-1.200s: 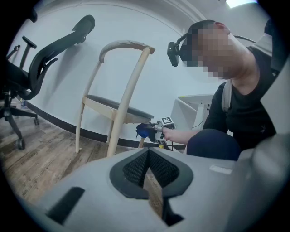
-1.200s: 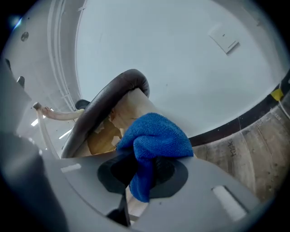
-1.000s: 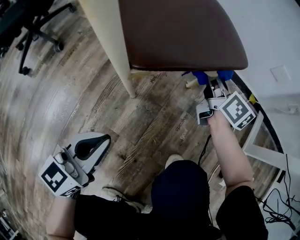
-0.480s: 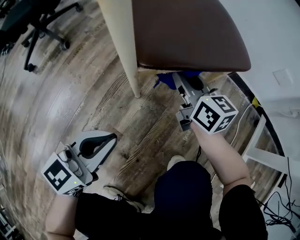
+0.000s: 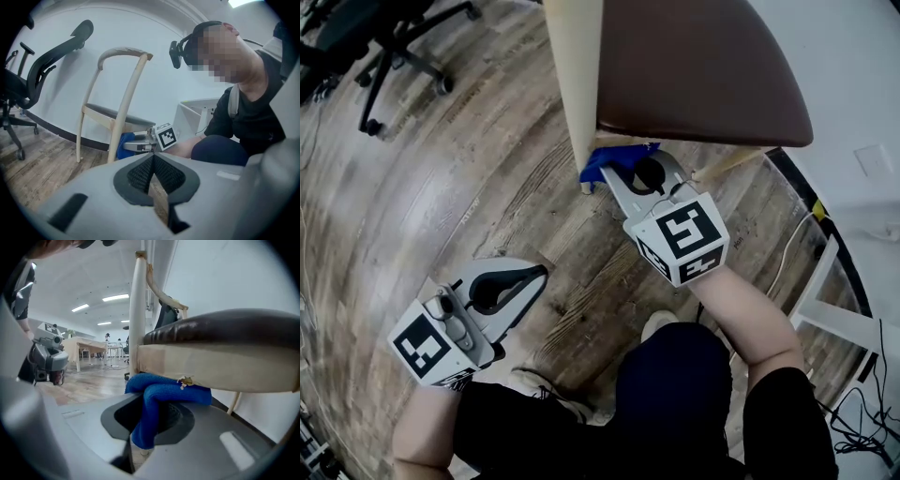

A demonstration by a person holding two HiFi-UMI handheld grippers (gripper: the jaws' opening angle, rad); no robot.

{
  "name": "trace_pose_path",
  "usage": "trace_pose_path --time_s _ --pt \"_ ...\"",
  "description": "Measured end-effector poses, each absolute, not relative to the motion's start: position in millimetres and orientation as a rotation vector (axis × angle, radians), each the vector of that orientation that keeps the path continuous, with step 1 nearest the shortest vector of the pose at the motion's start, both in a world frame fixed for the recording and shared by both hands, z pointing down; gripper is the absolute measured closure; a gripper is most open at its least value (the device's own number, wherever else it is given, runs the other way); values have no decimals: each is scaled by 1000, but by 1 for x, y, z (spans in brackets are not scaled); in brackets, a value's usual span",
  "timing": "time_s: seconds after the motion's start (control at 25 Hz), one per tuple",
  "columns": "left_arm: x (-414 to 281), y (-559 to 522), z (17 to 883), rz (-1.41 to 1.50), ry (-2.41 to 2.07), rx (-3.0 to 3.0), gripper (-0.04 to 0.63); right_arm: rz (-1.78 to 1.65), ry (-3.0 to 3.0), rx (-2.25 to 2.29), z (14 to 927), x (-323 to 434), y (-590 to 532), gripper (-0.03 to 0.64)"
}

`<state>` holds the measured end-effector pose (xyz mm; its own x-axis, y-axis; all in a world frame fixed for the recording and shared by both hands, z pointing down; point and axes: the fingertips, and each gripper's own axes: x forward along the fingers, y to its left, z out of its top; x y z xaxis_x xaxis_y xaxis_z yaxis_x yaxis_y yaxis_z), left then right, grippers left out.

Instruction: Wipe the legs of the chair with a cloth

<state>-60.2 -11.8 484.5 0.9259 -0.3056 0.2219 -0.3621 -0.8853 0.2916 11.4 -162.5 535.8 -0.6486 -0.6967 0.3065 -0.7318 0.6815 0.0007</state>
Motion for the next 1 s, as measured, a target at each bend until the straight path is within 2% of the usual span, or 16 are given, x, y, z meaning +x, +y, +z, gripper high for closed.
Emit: trace_pose_path --time_s 0.28,0.52,1.0 --pt "-61 -12 484 225 -488 2752 598 -54 -2512 1060 540 7 -159 552" --pt "-65 -15 489 237 -499 2739 598 -115 -2466 1034 561 5 -161 552" --pt "-83 -17 494 253 -560 2704 598 50 -2291 874 715 4 -164 552"
